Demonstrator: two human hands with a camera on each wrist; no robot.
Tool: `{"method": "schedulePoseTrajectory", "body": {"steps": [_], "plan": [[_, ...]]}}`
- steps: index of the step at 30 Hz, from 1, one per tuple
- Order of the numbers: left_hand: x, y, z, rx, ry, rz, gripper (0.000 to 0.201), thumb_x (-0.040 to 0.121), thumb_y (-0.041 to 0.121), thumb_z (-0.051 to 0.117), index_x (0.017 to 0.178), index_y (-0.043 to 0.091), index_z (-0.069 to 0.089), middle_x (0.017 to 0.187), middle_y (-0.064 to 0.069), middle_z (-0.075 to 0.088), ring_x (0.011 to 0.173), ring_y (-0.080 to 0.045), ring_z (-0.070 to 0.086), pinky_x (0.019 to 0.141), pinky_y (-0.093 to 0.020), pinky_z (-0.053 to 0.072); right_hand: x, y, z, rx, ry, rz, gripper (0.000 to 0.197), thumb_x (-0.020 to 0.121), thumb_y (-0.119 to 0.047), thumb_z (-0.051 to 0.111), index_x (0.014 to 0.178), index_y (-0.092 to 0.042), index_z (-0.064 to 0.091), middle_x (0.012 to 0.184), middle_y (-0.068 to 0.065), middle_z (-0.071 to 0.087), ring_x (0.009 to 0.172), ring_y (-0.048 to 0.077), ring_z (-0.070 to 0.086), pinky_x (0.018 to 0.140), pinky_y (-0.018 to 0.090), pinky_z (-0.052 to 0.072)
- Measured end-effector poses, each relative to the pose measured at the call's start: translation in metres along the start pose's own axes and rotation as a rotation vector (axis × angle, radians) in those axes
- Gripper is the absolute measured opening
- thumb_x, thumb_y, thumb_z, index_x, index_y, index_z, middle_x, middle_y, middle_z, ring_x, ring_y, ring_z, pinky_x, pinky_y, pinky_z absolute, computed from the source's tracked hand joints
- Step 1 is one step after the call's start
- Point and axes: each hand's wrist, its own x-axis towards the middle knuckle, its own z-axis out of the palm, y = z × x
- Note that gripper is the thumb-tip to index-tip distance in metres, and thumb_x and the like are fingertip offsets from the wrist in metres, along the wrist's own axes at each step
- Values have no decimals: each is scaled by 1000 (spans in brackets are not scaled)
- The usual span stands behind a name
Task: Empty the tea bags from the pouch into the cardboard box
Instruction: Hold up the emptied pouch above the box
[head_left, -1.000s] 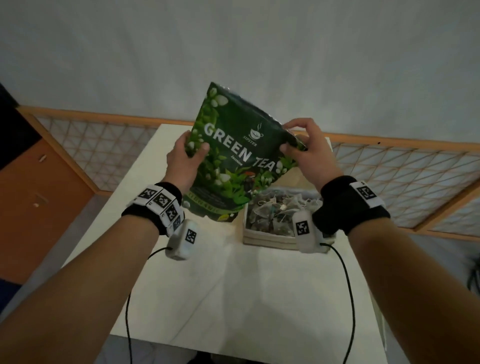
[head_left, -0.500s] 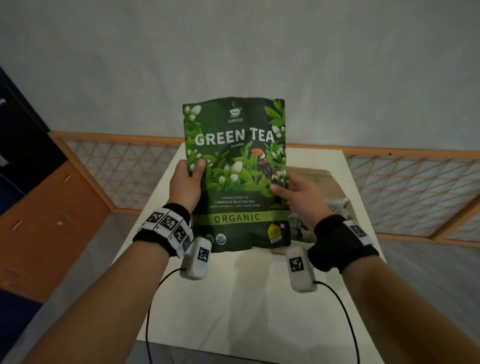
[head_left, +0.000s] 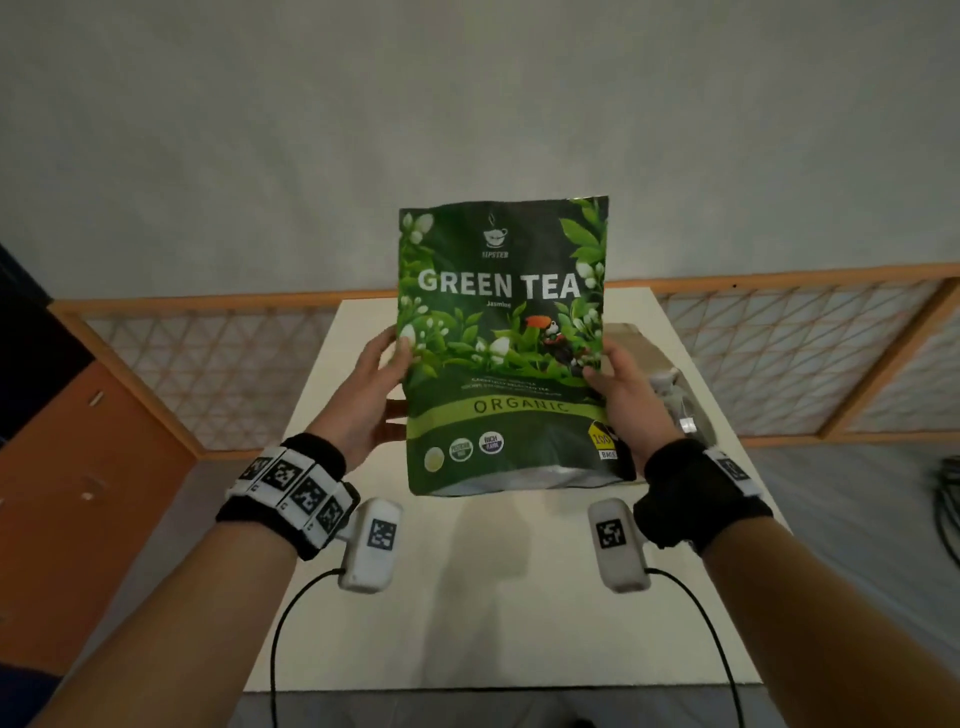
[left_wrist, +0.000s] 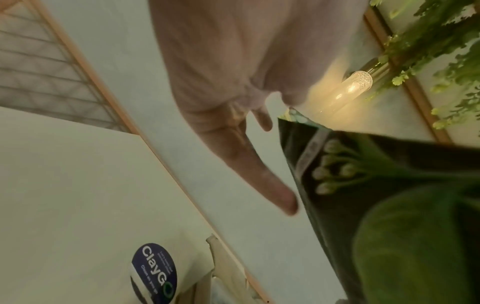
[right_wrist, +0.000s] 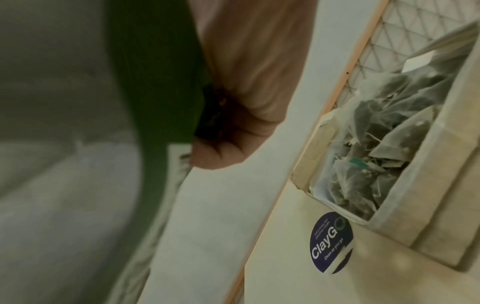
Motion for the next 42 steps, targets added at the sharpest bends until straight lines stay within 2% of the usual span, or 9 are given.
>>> {"method": "schedulePoseTrajectory", "body": {"steps": [6,12,17,20,22,27,32,37,42], "plan": [[0,-9,8,97,-53,66,44,95,5,63,130,29,50,113,-10,70,96,-26,69,62,-34,58,-18,3,-9,94,11,79,23,99,-21,46,119,-16,57,105,15,70,87,29,70,74,41,59],[0,-10,11,155,-94,41,21,103,8,50,114,16,66,106,-13,71,81,-21,71,56,-27,59,-27,4,-19,183,73,64,17,97,-11,47,103,-17,62,86,9,72,66,21,71,55,29,58],[1,-9,8,186,-192,-28,42,100,22,40,90,25,81,111,-14,73,91,-34,67,68,-34,56,-35,2,-25,174,21,39,22,97,-10,39,95,-11,61,100,12,67,79,24,68,65,29,59],[6,-10,6,133,-211,-138,53,99,43,31,107,20,78,109,-9,71,87,-29,64,67,-32,50,-35,0,-27,208,75,68,24,98,-17,41,109,-13,62,105,13,66,87,27,66,80,35,55],[10,-8,10,150,-200,-131,46,96,54,47,115,22,75,112,-7,72,95,-28,67,72,-33,53,-34,-2,-29,276,117,125,36,98,-29,43,128,-13,55,118,16,63,98,30,63,89,42,51],[20,-14,33,137,-92,16,44,90,19,73,132,24,61,122,-4,66,91,-14,68,54,-20,56,-44,-4,-38,322,25,189,62,93,-63,34,136,-22,46,126,9,61,112,28,62,82,48,56],[26,-31,79,72,3,113,48,88,7,74,131,21,58,119,-2,59,110,-27,63,77,-38,61,-54,9,-51,545,53,133,80,84,-76,30,138,-20,47,133,12,59,121,29,58,100,47,48],[25,-58,124,214,15,194,41,67,41,81,99,56,59,127,-2,59,119,-24,60,95,-53,56,-57,22,-60,456,73,186,48,85,-37,67,130,-23,54,126,8,64,115,31,61,92,55,51],[8,-77,170,178,-116,106,29,93,21,69,106,39,51,121,0,58,101,-24,68,74,-44,61,-58,21,-113,315,277,155,39,82,-8,70,117,-18,58,116,9,69,104,29,67,82,50,57]]}}
